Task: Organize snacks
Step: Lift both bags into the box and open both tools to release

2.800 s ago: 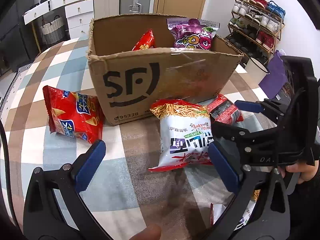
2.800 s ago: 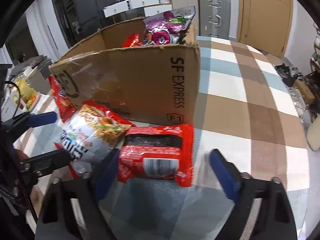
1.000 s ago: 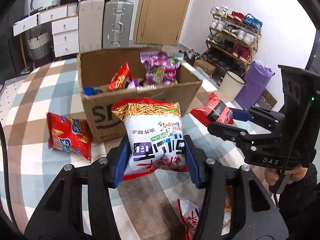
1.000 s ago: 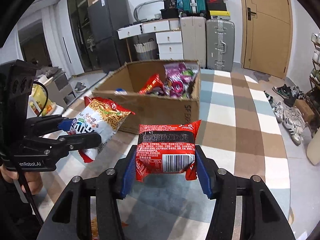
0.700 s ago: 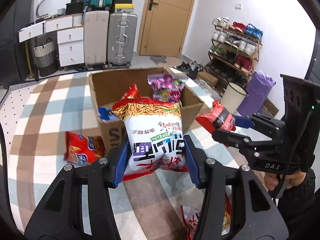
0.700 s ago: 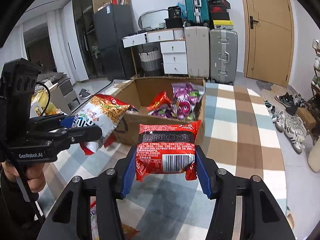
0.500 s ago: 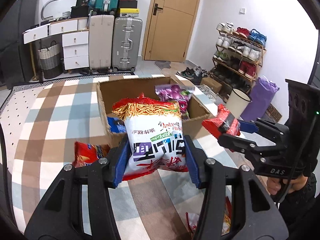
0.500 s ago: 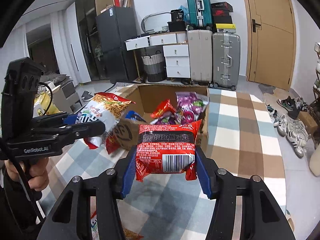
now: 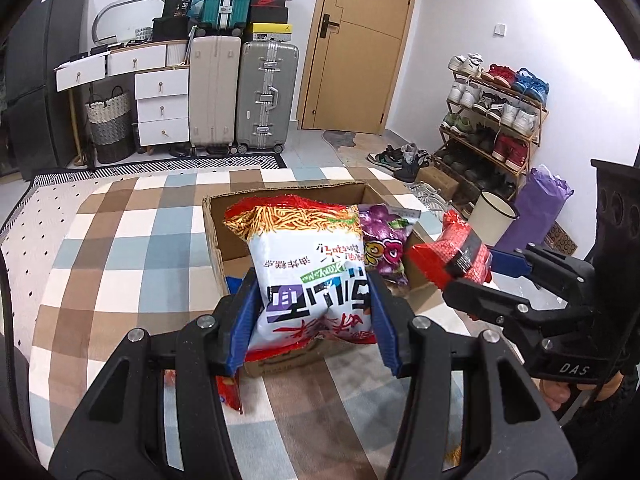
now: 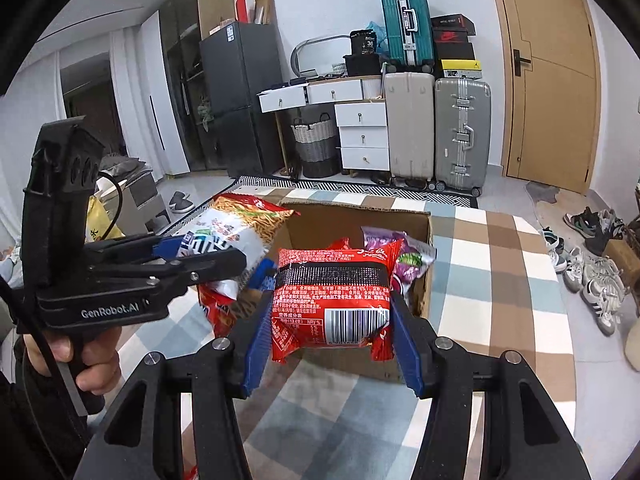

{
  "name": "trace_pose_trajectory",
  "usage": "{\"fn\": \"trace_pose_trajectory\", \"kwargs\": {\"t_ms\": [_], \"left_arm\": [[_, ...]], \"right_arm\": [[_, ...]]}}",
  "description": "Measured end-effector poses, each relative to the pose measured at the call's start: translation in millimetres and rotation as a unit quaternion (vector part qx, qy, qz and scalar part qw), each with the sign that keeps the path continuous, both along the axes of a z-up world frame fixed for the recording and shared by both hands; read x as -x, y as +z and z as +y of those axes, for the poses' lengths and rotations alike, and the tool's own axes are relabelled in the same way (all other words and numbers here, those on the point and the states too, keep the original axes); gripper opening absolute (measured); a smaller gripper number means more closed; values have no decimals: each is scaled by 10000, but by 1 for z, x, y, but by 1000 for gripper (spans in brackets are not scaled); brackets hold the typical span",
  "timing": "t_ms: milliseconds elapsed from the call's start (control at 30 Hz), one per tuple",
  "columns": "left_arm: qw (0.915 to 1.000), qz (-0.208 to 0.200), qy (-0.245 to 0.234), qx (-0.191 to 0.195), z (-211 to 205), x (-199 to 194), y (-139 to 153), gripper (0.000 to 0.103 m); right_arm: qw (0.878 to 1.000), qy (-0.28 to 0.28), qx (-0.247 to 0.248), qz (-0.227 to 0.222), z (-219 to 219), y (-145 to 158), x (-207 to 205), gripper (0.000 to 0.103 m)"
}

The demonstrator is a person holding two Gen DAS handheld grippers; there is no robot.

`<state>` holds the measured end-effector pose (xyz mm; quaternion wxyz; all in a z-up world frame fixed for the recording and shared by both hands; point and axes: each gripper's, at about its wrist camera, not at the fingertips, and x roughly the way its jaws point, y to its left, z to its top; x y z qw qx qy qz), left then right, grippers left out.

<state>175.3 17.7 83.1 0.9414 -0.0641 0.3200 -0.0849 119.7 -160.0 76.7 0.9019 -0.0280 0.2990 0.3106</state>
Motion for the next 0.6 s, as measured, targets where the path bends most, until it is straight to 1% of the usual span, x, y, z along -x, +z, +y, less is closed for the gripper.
{"fn": "trace_pose_trajectory", "kwargs": {"t_ms": [167, 333, 400, 600], "left_arm": [[9999, 2, 98, -57, -3, -20, -7, 49], [9999, 69, 140, -59, -4, -39, -20, 49], [9997, 82, 178, -109, -5, -47, -25, 49], [9996, 178, 209, -96, -3, -65, -39, 49]], "right_arm": [[10000, -45, -58, 47, 4, -1, -14, 55], [9998, -99, -83, 126, 7, -4, -28, 55], [9998, -125, -46, 147, 9, -5, -33, 55], [9996, -188, 36, 190, 14, -10, -47, 55]]}}
